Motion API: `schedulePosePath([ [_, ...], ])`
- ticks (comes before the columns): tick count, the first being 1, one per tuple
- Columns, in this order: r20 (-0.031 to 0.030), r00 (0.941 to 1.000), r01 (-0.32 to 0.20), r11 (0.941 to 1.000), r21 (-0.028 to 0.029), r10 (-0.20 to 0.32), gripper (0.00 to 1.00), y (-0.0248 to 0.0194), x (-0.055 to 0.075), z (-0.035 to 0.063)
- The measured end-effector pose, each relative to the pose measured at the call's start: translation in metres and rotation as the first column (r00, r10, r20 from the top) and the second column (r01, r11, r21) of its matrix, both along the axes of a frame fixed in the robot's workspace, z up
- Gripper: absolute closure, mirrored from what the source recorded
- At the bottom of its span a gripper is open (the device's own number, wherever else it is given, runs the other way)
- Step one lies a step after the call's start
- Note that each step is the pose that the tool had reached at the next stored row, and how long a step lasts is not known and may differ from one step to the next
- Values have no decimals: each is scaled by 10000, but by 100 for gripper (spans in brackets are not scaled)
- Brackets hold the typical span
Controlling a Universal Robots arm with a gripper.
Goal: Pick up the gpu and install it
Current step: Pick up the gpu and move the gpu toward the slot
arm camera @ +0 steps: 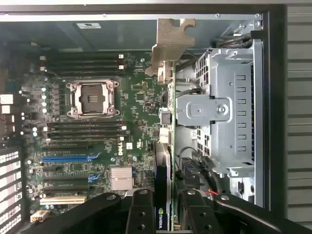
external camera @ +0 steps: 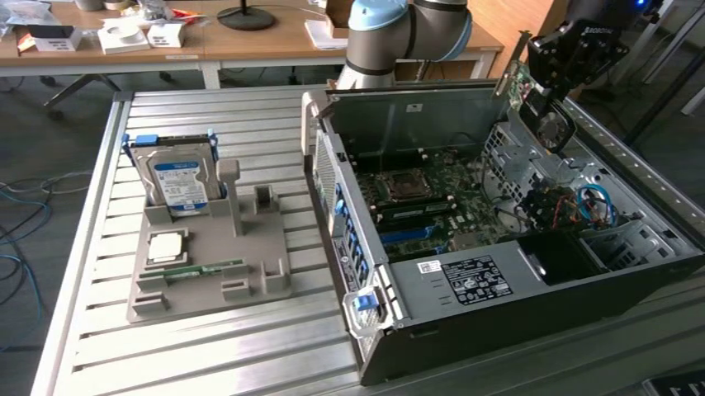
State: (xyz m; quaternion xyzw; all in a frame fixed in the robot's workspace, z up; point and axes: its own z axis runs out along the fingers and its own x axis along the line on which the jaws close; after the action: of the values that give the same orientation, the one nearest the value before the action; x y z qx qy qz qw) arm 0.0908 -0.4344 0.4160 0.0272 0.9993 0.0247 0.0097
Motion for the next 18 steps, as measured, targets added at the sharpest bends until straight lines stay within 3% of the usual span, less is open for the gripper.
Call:
schedulePosePath([
  [18,0,10000,0,10000,0,0,74,-1,-5,0],
])
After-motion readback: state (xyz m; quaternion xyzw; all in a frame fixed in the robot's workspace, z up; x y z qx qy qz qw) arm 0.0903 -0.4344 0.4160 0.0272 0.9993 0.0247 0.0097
